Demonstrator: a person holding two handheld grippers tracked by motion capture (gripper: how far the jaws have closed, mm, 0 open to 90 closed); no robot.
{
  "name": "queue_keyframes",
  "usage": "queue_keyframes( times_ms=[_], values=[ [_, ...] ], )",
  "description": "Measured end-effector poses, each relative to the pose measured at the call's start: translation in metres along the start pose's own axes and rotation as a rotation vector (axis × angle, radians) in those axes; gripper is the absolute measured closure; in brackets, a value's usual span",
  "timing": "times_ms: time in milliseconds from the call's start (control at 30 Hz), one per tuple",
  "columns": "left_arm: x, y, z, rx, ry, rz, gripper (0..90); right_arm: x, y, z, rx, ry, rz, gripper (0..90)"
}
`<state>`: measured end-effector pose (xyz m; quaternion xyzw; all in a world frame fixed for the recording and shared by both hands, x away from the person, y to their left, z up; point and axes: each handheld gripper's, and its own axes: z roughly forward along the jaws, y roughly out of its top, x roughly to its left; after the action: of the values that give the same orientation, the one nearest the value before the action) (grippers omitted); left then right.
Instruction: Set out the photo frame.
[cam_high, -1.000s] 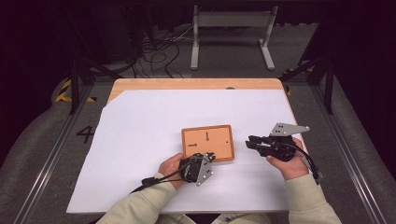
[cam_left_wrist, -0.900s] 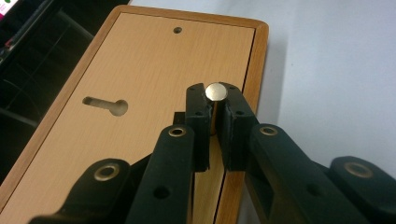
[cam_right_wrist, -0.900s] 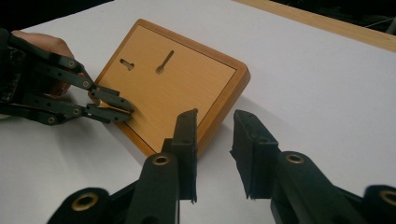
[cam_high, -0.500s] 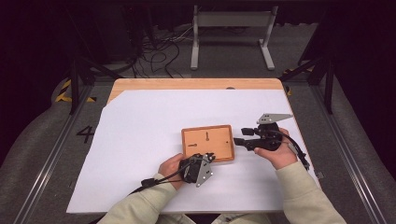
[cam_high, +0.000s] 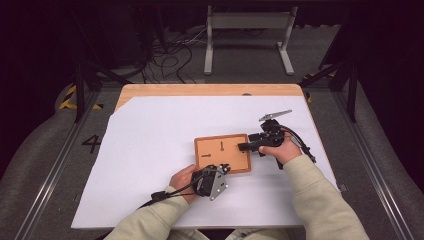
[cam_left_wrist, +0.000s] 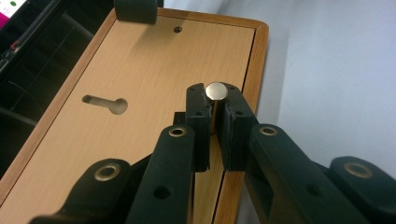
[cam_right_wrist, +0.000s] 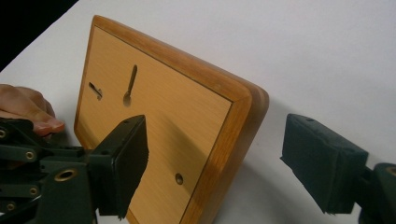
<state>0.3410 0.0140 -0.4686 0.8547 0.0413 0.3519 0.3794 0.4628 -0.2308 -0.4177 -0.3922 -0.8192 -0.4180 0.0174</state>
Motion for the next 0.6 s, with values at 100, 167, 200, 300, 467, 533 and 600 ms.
queue_keyframes(
  times_ms=[100, 167, 200, 300, 467, 533, 600],
  values=[
    [0.0, 0.0, 0.0, 0.003, 0.0, 0.005, 83.7, -0.003, 0.0, 0.007, 0.003, 0.028, 0.006, 23.3],
    [0.0, 0.0, 0.0, -0.002, 0.0, 0.0, 83.7, -0.005, 0.001, 0.012, -0.003, 0.047, 0.016, 23.3],
    [0.0, 0.0, 0.0, -0.002, 0.001, 0.0, 83.7, -0.005, 0.001, 0.014, -0.005, 0.06, 0.022, 23.3],
    [-0.001, 0.0, 0.0, 0.0, 0.001, 0.0, 83.7, -0.005, 0.002, 0.02, -0.005, 0.077, 0.03, 23.6],
    [0.0, 0.0, 0.0, 0.002, 0.001, 0.002, 83.7, -0.008, 0.004, 0.028, 0.016, 0.108, 0.057, 23.4],
    [0.0, 0.0, 0.0, 0.002, 0.0, 0.003, 83.7, -0.007, 0.006, 0.031, 0.021, 0.119, 0.054, 24.3],
    [0.0, 0.0, 0.0, 0.001, 0.001, 0.0, 83.7, -0.005, 0.007, 0.034, 0.032, 0.131, 0.044, 25.9]
  ],
)
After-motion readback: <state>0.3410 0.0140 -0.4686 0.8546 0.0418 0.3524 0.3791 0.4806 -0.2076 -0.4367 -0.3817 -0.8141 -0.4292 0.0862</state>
